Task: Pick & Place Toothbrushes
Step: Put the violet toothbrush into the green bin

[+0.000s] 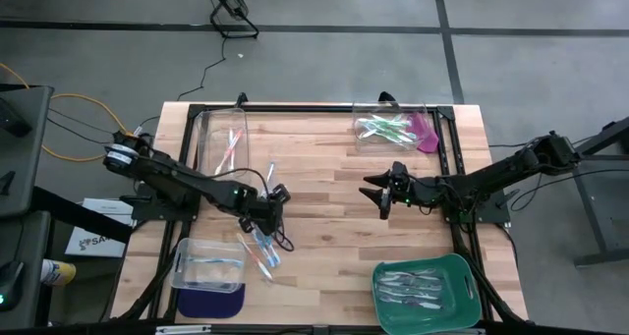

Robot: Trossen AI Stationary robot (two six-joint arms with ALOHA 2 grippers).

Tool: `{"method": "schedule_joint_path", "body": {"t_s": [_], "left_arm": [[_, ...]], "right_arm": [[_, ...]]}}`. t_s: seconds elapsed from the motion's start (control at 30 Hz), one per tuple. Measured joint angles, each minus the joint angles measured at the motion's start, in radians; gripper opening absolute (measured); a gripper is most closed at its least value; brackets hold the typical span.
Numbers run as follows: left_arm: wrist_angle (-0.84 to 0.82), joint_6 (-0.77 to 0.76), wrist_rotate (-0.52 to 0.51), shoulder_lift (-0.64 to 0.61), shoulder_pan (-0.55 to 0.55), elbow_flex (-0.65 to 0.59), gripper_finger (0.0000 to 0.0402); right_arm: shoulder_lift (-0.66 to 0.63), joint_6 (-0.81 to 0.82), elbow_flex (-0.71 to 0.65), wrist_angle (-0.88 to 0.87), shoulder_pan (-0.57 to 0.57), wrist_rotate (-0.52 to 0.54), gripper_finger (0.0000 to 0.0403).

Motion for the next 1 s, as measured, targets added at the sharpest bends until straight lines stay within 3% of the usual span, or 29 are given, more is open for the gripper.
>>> {"method": "schedule_joint_path", "body": {"t_s": [0.57, 0.7, 0.9, 1.0], "left_arm": [[0.094, 0.160, -0.011, 0.098, 0.000, -0.002, 0.0140], [0.096, 0.158, -0.015, 0.098, 0.000, -0.002, 0.0110], [0.097, 0.158, -0.015, 0.098, 0.000, -0.002, 0.0021], [0.099, 0.156, -0.015, 0.098, 0.000, -0.002, 0.0020]], "right_arm": [[0.016, 0.006, 0.001, -0.004, 0.000, 0.000, 0.0205], [0.015, 0.004, 0.000, 0.000, 0.000, 0.000, 0.0205], [0.015, 0.004, 0.000, -0.004, 0.000, 0.000, 0.0205], [0.015, 0.004, 0.000, -0.004, 0.000, 0.000, 0.0205]]}}
